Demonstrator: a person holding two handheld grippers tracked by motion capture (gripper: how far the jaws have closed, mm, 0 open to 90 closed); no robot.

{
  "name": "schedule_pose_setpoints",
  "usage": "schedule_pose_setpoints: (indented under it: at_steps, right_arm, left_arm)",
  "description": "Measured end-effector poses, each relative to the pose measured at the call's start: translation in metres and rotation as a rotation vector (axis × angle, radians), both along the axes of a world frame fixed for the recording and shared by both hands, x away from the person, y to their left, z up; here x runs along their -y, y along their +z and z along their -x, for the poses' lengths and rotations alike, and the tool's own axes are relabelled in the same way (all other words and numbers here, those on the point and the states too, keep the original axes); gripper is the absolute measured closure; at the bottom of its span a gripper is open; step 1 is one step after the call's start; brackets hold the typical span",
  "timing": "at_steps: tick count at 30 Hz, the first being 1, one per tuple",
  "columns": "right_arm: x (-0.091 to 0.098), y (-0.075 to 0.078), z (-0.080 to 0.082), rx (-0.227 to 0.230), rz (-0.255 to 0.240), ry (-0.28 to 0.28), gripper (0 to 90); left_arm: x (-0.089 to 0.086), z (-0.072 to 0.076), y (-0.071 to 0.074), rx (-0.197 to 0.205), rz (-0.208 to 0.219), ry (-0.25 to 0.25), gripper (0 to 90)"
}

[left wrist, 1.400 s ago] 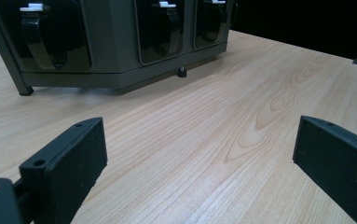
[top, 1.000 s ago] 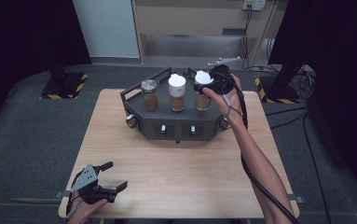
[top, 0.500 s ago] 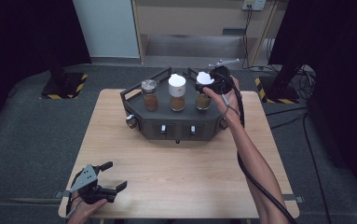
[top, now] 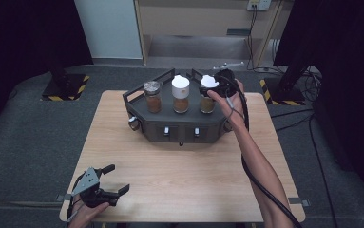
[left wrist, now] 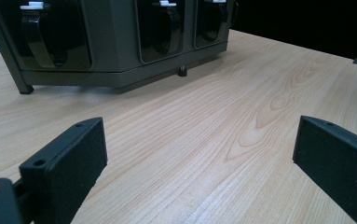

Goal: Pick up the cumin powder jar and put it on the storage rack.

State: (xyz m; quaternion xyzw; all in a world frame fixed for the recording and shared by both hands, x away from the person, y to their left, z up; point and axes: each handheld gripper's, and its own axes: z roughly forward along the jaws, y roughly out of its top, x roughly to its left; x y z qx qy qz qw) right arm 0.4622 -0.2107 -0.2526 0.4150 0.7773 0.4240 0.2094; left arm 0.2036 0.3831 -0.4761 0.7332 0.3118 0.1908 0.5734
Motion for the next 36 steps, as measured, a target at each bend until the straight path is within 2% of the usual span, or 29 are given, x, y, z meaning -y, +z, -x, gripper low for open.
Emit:
schedule_pose_setpoints:
  at_steps: [7,18,22,28,33,36]
  right_arm:
    - [0.001,-0.001,0.0,-0.006,-0.003,-0.005,30.5]
    - [0.002,-0.006,0.004,0.016,-0.009,-0.001,30.1]
    - [0.004,-0.007,0.006,0.023,-0.03,-0.004,23.5]
    - [0.004,0.0,0.018,0.08,-0.012,-0.015,12.4]
    - [0.007,0.009,0.03,0.122,-0.016,-0.003,9.8]
    - [0.011,0.013,0.036,0.133,-0.039,0.011,8.7]
  left_arm:
    - [0.0,0.0,0.0,0.0,0.001,0.0,1.7]
    - [0.0,0.0,0.0,0.001,-0.001,-0.003,1.7]
    - [0.0,0.0,0.0,0.001,-0.002,-0.003,1.7]
    - [0.0,0.0,0.0,0.002,-0.003,-0.003,1.6]
    - [0.0,0.0,0.0,0.002,-0.001,-0.003,1.6]
    - [0.0,0.0,0.0,0.0,0.0,-0.003,1.6]
